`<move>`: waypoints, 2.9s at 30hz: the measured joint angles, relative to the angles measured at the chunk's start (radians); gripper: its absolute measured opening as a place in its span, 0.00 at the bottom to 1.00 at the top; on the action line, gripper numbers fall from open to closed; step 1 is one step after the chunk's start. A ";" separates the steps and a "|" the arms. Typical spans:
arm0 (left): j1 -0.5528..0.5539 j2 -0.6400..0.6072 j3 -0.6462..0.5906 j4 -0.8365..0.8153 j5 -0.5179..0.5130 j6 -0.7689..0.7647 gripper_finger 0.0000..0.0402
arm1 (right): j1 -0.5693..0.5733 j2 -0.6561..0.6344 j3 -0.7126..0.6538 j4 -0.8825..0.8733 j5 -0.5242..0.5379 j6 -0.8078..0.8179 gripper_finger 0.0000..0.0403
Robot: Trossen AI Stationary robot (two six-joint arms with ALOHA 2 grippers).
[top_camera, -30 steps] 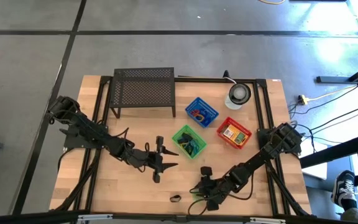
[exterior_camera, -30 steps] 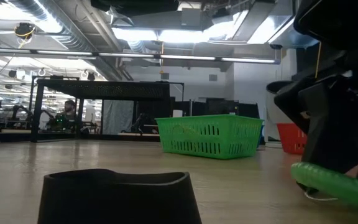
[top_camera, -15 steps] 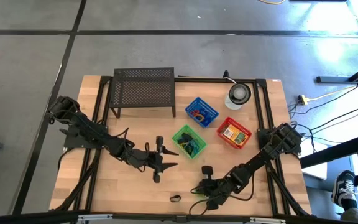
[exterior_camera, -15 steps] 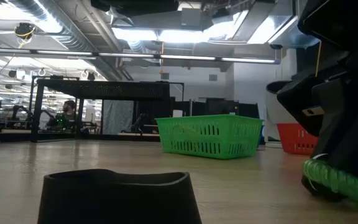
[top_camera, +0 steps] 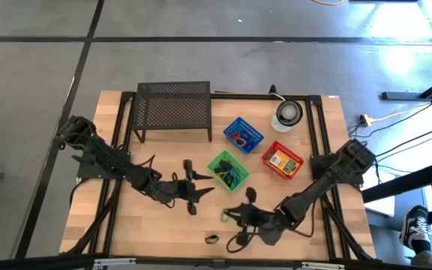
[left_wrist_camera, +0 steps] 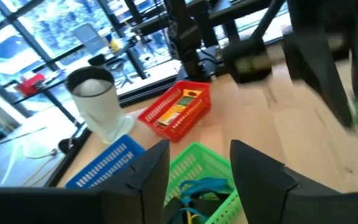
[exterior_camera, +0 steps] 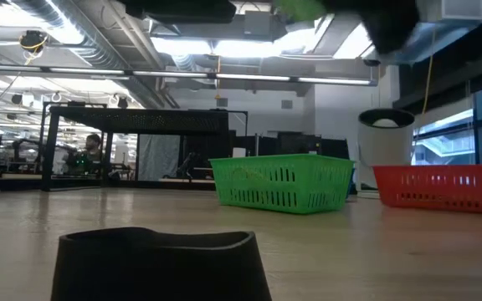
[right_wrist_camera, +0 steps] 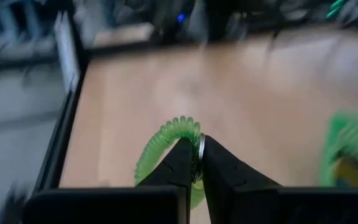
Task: Pick & Place Office Desk Supplies
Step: Put the green spring keychain into the blue basket, then put the black rubber band into the green basket
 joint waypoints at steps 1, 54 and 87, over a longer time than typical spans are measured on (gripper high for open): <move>-0.004 0.000 0.000 0.000 -0.015 0.000 0.41 | 0.000 -0.018 0.016 0.001 0.046 -0.022 0.05; -0.046 0.000 0.000 0.014 -0.304 0.077 0.37 | -0.743 -0.114 0.008 -0.894 -0.150 0.248 0.09; 0.011 0.000 0.000 -0.001 0.214 -0.148 0.37 | -0.626 -0.113 0.271 -1.208 -0.415 0.178 0.40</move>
